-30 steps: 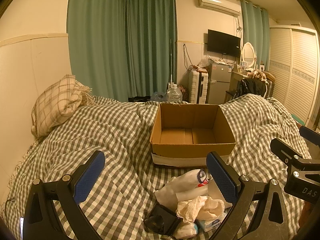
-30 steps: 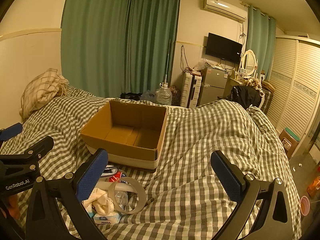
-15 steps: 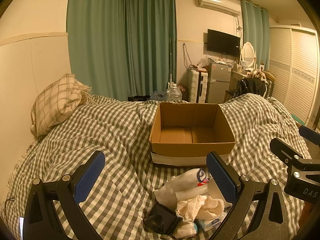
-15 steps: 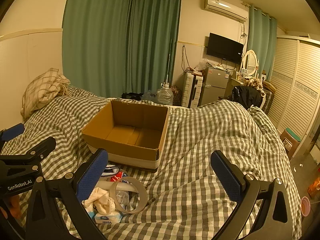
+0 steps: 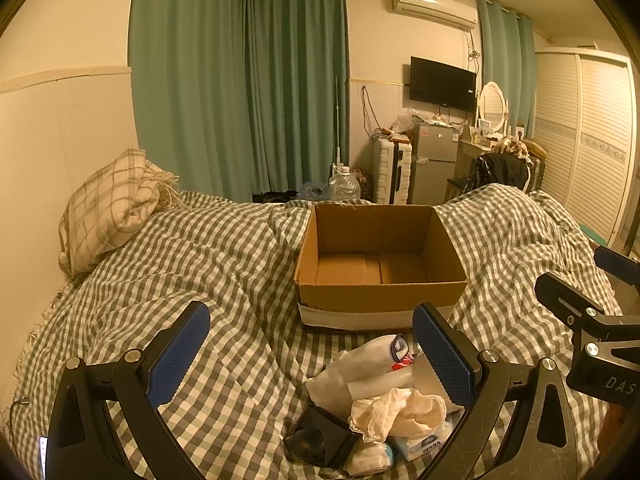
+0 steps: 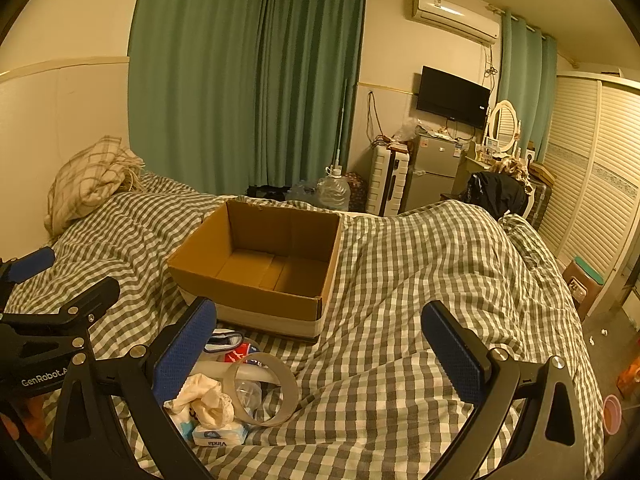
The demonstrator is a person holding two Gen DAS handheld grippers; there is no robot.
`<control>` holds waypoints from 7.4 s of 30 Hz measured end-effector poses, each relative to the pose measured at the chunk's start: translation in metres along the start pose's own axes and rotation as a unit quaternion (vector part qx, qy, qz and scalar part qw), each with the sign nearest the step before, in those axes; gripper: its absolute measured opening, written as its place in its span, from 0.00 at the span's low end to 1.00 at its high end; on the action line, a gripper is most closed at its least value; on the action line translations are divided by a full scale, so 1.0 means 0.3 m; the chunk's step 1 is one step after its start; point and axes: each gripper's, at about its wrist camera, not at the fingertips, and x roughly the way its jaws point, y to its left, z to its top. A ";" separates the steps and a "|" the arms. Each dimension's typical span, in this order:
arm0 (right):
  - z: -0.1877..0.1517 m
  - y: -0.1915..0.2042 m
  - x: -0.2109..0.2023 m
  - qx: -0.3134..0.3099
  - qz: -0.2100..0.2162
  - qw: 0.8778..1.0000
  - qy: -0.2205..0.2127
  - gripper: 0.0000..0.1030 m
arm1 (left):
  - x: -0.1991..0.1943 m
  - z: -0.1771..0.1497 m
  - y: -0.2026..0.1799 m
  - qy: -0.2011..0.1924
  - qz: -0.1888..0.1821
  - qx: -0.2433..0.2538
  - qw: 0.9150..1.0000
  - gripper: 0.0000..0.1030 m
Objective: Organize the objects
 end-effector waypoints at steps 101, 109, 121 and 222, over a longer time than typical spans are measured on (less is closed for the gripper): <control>0.384 0.036 0.342 -0.085 0.067 0.993 0.047 0.01 | 0.413 0.347 -0.009 0.077 -0.120 0.003 0.990 0.69; 0.379 0.046 0.634 -0.073 0.072 0.991 0.085 0.01 | 0.720 0.303 -0.046 0.114 -0.113 0.004 0.987 0.69; 0.328 -0.010 0.670 -0.043 0.070 0.993 0.089 0.69 | 0.676 0.273 -0.031 0.099 -0.081 0.008 0.992 0.96; 0.084 0.165 0.044 -0.105 0.116 0.984 0.089 0.48 | 0.161 0.059 0.072 0.093 -0.113 0.005 0.989 0.47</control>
